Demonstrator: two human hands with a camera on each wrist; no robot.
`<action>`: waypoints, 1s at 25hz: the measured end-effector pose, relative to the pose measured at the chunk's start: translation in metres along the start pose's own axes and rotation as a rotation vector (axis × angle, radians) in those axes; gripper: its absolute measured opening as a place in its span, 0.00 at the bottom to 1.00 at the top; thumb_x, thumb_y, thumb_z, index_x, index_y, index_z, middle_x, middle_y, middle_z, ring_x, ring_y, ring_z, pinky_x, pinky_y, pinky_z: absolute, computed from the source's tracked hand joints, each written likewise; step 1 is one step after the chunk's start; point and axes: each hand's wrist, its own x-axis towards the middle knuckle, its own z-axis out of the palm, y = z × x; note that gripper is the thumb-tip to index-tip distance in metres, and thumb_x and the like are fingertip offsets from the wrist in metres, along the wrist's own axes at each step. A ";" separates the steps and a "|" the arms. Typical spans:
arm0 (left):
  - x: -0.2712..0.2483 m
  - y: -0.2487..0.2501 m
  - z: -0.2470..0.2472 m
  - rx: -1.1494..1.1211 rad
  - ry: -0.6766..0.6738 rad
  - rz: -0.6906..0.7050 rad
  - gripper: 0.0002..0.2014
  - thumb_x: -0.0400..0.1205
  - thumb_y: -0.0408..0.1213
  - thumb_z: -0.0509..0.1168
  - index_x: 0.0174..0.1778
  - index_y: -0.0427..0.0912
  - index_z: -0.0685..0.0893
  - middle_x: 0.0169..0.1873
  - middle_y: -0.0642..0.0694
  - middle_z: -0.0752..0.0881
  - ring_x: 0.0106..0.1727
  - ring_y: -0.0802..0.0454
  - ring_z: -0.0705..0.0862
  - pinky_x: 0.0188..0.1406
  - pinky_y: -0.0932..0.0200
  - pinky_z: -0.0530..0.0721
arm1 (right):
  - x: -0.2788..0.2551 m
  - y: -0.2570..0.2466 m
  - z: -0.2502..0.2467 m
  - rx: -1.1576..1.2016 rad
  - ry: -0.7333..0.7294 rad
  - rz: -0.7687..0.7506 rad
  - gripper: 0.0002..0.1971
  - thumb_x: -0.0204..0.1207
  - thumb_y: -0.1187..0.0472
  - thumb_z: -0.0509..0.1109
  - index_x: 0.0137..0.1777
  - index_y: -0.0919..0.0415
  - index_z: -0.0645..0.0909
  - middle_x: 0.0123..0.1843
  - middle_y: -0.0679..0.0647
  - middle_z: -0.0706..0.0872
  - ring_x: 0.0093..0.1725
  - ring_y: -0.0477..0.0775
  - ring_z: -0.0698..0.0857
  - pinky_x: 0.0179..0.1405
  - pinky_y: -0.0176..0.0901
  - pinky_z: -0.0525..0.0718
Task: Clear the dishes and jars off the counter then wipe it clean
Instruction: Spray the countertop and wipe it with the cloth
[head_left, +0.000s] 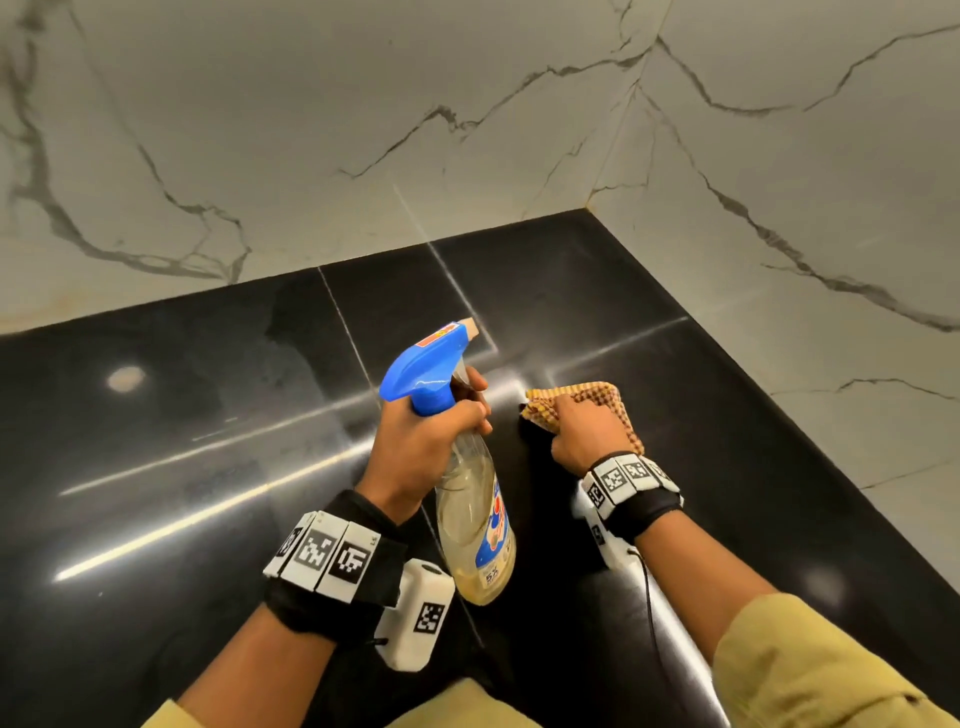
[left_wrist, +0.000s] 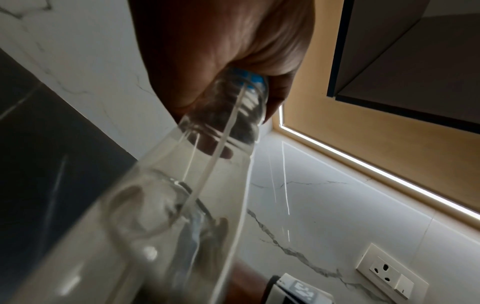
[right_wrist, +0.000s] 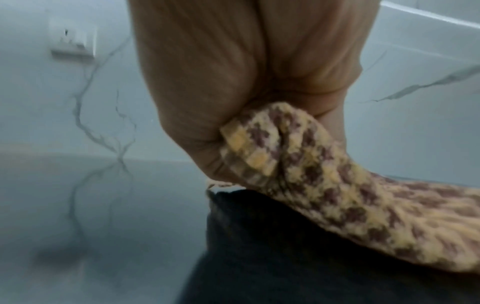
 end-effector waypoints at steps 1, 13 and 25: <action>-0.007 0.002 -0.006 0.009 0.016 0.010 0.07 0.71 0.25 0.66 0.44 0.31 0.81 0.38 0.40 0.83 0.35 0.43 0.83 0.41 0.49 0.85 | -0.005 -0.008 0.001 0.094 0.019 -0.005 0.17 0.67 0.57 0.65 0.56 0.54 0.83 0.51 0.50 0.89 0.54 0.58 0.87 0.56 0.45 0.84; -0.109 0.059 -0.143 0.179 0.343 0.187 0.10 0.71 0.24 0.65 0.47 0.28 0.79 0.37 0.39 0.81 0.36 0.44 0.81 0.39 0.53 0.84 | -0.096 -0.158 -0.009 1.847 -0.124 0.081 0.26 0.71 0.60 0.77 0.65 0.73 0.77 0.58 0.70 0.86 0.57 0.69 0.87 0.55 0.62 0.87; -0.261 0.172 -0.322 0.195 0.432 0.436 0.08 0.73 0.21 0.66 0.47 0.30 0.80 0.36 0.40 0.82 0.36 0.42 0.82 0.39 0.53 0.83 | -0.229 -0.423 -0.050 1.561 -0.117 -0.092 0.12 0.82 0.70 0.59 0.53 0.58 0.82 0.53 0.59 0.89 0.50 0.58 0.89 0.49 0.54 0.89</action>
